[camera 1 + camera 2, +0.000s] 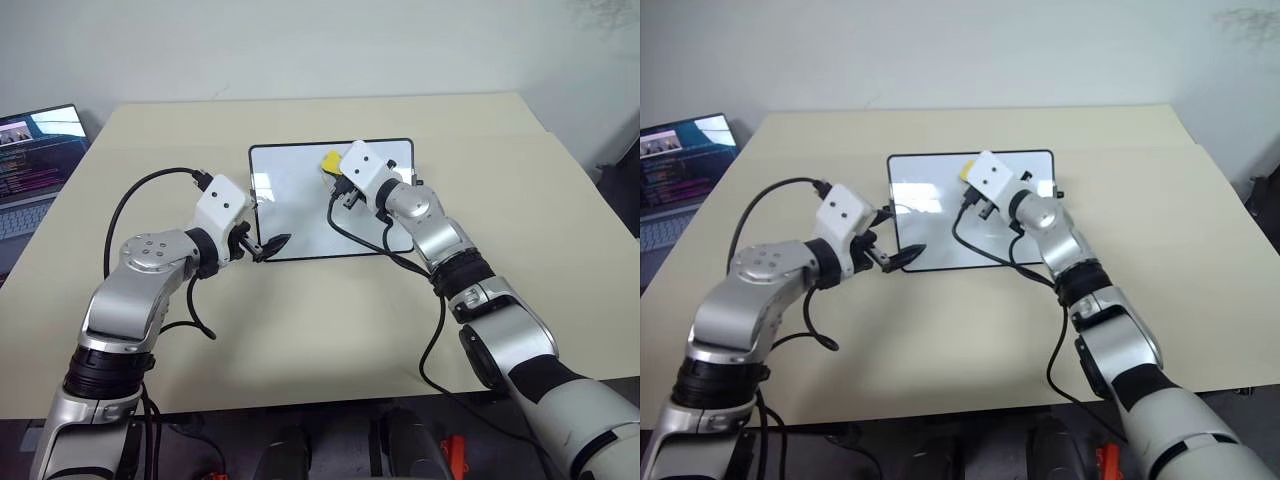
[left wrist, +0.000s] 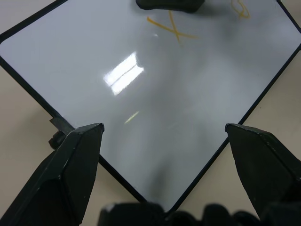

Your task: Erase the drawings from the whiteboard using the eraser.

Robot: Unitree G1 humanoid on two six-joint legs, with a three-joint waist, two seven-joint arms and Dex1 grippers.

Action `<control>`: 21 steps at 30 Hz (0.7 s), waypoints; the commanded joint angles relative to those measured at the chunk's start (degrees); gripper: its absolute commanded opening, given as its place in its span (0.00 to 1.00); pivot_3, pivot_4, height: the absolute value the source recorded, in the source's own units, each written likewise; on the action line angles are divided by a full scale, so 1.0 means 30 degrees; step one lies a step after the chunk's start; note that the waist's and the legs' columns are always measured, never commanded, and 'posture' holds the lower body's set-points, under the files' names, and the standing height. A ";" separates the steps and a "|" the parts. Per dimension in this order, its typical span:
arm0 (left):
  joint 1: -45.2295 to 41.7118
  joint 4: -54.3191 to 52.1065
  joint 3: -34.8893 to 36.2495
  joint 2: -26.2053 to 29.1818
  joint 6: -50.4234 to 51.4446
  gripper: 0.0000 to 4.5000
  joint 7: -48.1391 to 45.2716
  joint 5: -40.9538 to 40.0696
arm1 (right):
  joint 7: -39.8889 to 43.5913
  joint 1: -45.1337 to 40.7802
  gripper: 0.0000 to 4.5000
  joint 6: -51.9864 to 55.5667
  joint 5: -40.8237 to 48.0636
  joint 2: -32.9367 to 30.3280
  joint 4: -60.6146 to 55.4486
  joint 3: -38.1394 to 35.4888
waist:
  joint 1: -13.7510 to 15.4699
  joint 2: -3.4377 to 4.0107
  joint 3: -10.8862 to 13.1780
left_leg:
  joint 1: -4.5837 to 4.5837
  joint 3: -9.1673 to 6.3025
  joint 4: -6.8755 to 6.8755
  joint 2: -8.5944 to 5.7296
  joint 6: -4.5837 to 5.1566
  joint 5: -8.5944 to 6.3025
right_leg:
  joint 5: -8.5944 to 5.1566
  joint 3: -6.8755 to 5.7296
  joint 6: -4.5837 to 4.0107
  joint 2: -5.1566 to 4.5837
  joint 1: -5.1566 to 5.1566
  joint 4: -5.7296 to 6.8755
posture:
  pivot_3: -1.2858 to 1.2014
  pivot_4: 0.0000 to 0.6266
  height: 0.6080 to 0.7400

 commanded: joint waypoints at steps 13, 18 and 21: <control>-0.0062 -0.1427 0.1145 -0.0324 0.0596 1.00 0.0758 -0.0536 | -0.1794 -0.0905 0.21 -0.3711 -0.0093 0.1008 0.3919 -0.0391 | -0.0293 -0.0001 -0.0001 | 0.0057 0.0009 0.0030 -0.0005 0.0005 -0.0001 | -0.0002 0.0029 -0.0002 0.0005 0.0004 0.0136 | 0.52 0.24 1.00; 0.0200 -0.1721 0.1056 -0.0080 0.0789 1.00 0.0885 -0.0408 | -0.2048 -0.1058 0.21 -0.3961 -0.0100 0.1164 0.4672 -0.0419 | -0.0356 0.0000 -0.0001 | 0.0146 0.0009 0.0030 -0.0003 0.0026 -0.0008 | -0.0003 0.0041 -0.0005 0.0015 0.0058 0.0198 | 0.52 0.24 1.00; 0.0340 -0.1795 0.1100 0.0028 0.0824 1.00 0.0860 -0.0396 | -0.2246 -0.0959 0.21 -0.4174 -0.0208 0.1264 0.4988 -0.0311 | -0.0365 0.0000 -0.0001 | 0.0228 0.0009 0.0026 -0.0004 0.0028 -0.0010 | -0.0005 0.0044 -0.0005 0.0017 0.0141 0.0194 | 0.52 0.24 1.00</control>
